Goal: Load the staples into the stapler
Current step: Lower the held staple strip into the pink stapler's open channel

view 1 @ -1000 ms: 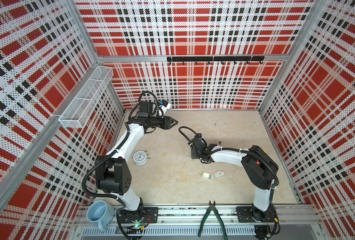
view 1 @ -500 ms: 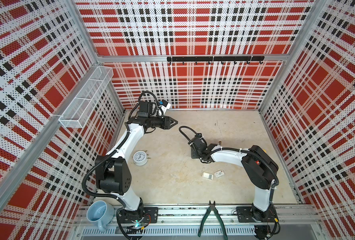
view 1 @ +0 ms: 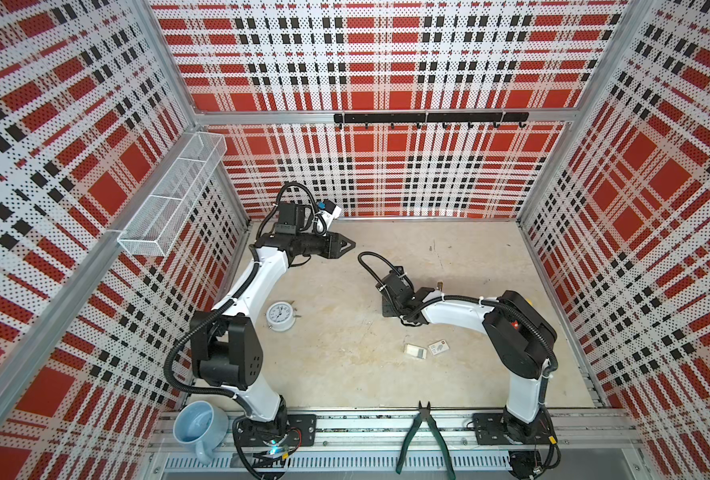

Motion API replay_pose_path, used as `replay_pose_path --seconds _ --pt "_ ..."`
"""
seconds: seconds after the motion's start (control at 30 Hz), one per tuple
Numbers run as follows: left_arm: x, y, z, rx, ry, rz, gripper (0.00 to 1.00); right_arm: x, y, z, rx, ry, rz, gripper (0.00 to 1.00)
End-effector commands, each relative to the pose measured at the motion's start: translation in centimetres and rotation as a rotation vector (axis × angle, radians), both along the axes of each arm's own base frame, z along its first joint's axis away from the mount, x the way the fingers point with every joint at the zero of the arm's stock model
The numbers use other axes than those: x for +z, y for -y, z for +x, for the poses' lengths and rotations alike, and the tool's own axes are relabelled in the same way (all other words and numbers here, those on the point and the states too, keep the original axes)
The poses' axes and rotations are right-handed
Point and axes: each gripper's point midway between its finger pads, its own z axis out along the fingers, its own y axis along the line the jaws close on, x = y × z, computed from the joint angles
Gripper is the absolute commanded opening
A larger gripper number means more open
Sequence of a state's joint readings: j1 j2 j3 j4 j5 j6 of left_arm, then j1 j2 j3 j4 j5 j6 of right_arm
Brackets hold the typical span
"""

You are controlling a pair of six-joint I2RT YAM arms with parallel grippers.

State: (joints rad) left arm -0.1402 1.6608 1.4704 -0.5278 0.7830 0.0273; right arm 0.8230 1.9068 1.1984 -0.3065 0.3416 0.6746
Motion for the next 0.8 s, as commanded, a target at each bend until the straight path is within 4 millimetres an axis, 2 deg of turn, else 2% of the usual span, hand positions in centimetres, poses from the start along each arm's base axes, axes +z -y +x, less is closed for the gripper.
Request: replay_pose_path --seconds 0.0,0.77 --pt "-0.13 -0.12 0.07 -0.004 -0.011 -0.016 0.45 -0.66 0.17 0.29 -0.024 0.0 -0.002 0.17" --pt "-0.35 -0.13 0.08 -0.004 -0.015 -0.018 0.45 -1.31 0.41 0.05 -0.032 -0.012 -0.004 0.17"
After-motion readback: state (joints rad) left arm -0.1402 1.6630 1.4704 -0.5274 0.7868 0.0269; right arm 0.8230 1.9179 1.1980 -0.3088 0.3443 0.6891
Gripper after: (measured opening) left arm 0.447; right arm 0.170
